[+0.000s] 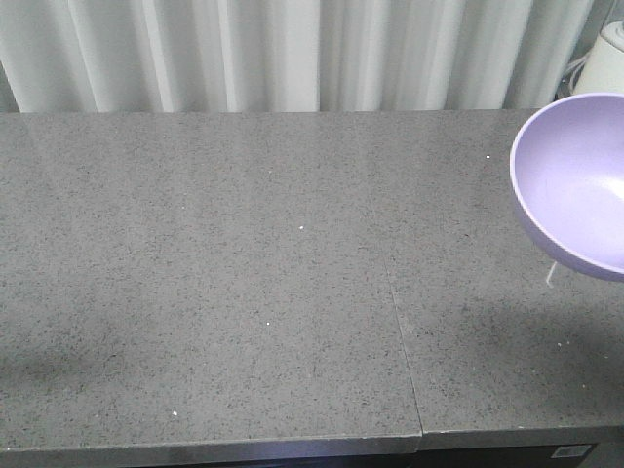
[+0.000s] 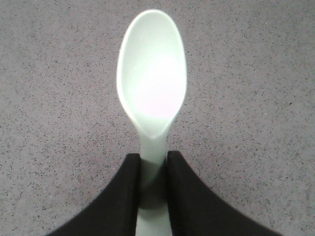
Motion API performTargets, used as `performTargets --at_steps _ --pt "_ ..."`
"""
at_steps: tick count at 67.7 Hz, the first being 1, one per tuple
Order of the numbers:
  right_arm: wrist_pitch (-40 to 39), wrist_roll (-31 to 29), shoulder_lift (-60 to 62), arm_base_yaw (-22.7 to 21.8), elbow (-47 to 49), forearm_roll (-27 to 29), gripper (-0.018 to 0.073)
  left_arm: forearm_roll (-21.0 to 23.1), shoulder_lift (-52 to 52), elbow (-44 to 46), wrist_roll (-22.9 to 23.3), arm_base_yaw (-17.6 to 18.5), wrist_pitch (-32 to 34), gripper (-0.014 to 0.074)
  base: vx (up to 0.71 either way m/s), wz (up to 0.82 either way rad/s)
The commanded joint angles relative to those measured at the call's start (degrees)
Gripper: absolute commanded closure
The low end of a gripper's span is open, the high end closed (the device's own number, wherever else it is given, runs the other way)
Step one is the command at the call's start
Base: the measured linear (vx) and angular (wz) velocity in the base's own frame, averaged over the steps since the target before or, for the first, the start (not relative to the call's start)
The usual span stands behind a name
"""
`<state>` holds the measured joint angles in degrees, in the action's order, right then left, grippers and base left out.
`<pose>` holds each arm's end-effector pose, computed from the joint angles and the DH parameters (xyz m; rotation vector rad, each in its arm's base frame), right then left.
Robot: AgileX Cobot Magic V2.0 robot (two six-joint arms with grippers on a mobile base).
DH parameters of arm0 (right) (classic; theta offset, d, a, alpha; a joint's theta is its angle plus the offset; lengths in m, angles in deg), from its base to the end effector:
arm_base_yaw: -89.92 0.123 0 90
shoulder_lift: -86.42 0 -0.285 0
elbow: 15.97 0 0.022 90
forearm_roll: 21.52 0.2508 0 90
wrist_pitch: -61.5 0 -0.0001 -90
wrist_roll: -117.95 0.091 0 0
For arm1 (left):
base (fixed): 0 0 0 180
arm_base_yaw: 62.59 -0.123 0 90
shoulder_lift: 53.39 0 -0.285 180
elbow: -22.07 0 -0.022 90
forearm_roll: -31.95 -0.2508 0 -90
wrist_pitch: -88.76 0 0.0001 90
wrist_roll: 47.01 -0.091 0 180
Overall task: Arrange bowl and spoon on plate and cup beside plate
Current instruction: 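Drive the base, carrying spoon and bowl, to the counter with the plate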
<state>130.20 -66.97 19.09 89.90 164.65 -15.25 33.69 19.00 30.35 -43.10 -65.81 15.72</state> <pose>0.1754 0.0092 0.4409 -0.1032 2.3560 0.0978 0.1914 0.0081 0.4572 -0.1458 2.3892 -0.0446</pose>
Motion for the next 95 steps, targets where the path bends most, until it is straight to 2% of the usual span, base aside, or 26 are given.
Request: performTargets --at_steps 1,95 --pt "-3.12 0.01 0.76 -0.19 1.75 0.01 0.0566 0.6 -0.93 1.41 -0.06 -0.01 2.87 0.0603 0.0 0.0" --pt "-3.12 -0.16 0.76 -0.19 1.75 0.01 0.0566 0.6 -0.93 1.41 -0.06 -0.01 2.87 0.0603 0.0 -0.01"
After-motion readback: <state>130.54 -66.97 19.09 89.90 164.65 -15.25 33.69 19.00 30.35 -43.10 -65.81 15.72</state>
